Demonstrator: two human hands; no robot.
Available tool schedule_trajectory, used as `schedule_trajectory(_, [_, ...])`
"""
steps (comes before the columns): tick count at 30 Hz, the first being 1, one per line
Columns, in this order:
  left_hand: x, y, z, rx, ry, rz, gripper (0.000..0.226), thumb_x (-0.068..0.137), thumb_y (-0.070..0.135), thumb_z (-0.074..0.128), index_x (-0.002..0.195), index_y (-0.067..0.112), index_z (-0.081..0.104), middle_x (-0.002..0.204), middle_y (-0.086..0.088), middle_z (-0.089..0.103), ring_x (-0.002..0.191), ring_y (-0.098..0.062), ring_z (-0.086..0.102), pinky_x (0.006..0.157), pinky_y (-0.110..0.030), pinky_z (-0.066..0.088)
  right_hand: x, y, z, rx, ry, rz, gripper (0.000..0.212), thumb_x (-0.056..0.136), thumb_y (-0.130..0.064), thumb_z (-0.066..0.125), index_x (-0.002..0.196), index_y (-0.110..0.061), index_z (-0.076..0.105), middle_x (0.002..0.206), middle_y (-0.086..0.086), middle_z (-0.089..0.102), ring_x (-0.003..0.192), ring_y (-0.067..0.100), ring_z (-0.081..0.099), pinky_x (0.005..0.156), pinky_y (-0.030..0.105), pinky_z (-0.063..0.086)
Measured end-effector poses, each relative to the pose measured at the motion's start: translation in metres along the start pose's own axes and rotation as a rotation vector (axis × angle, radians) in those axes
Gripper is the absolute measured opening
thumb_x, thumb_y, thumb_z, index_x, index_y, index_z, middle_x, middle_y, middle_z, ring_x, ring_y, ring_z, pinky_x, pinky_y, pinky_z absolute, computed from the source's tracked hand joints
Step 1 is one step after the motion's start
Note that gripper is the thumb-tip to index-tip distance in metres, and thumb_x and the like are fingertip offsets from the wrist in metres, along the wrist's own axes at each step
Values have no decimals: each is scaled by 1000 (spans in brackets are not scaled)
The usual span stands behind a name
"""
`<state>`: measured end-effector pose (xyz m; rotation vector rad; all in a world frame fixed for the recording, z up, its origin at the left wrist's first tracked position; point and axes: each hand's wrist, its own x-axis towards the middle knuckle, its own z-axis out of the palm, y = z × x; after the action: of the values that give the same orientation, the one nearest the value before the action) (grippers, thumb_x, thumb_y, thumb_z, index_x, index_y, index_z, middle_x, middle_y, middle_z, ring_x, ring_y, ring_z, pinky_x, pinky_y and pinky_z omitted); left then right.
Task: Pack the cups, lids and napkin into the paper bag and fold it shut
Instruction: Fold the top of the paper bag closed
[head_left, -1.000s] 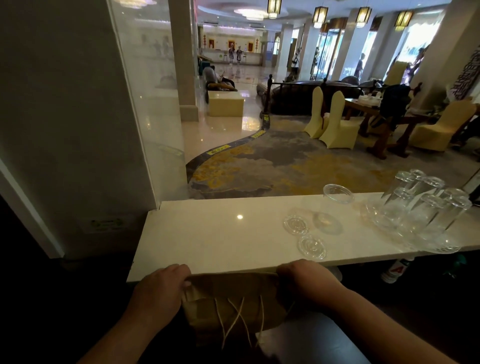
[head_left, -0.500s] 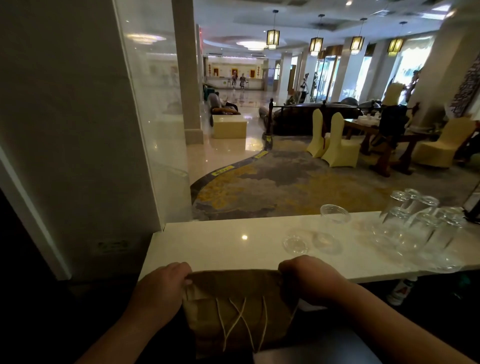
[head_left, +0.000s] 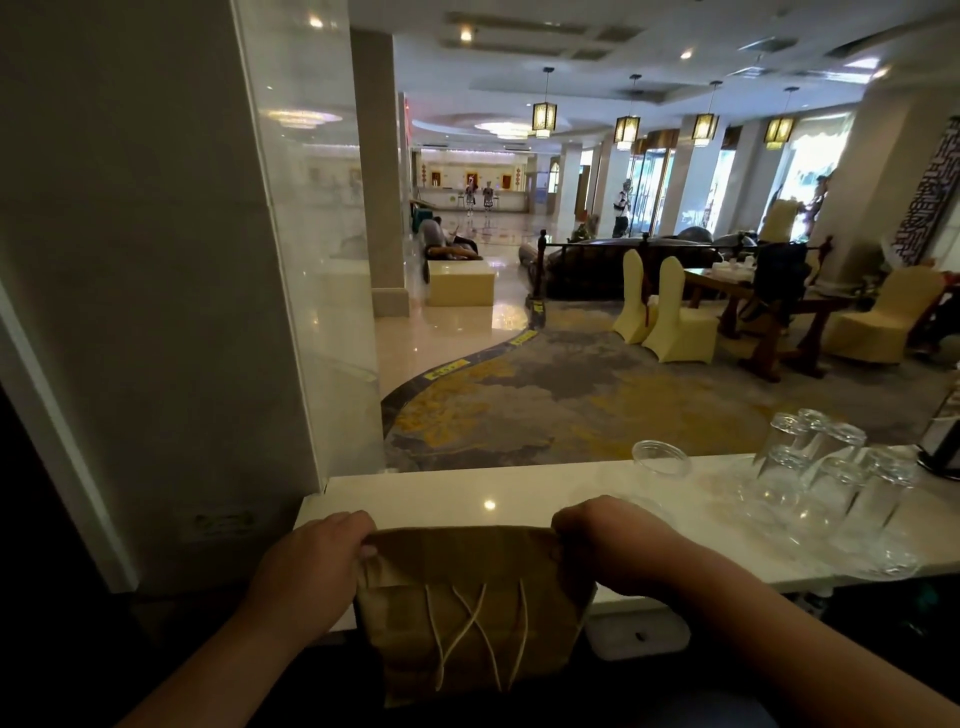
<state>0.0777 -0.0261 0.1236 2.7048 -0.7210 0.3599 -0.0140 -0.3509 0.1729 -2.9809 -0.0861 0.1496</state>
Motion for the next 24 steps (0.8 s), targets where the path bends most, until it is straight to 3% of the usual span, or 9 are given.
schedule_trajectory(4, [9,3,-13,4,14,0,9,100,29,62,92,26,65,88,5,69,79,-19,65,61,-34,49,5,0,-14,-16,22,-7,16,94,-19,54,88,-30,63,83,-7,64,81,13,64,67,25,49])
schedule_trajectory(9, [25,6,-25,-20,19,-9,6,101,28,59,98,28,65,94,7,67,76,-9,52,59,-24,37,16,2,-32,-42,41,-2,23,96,-22,54,75,-31,53,75,-5,58,72,13,59,62,27,46])
schedule_trajectory(15, [47,2,-36,-43,17,-6,25,101,25,60,81,35,49,80,12,52,74,-9,54,59,-27,38,31,3,-52,-60,62,-11,27,96,-32,58,71,-33,50,73,-8,55,73,13,58,66,31,49])
schedule_trajectory(18, [59,0,-40,-24,29,2,23,101,25,60,81,32,50,79,12,51,72,-10,52,56,-26,36,37,3,-62,-71,71,-25,17,97,-32,58,80,-30,57,81,-2,63,79,18,63,71,36,53])
schedule_trajectory(24, [84,-8,-43,6,50,-7,20,100,31,59,81,29,53,78,10,56,72,-12,58,63,-35,52,57,9,-74,-69,98,-18,11,97,-31,58,87,-29,59,85,-2,63,82,18,62,70,31,51])
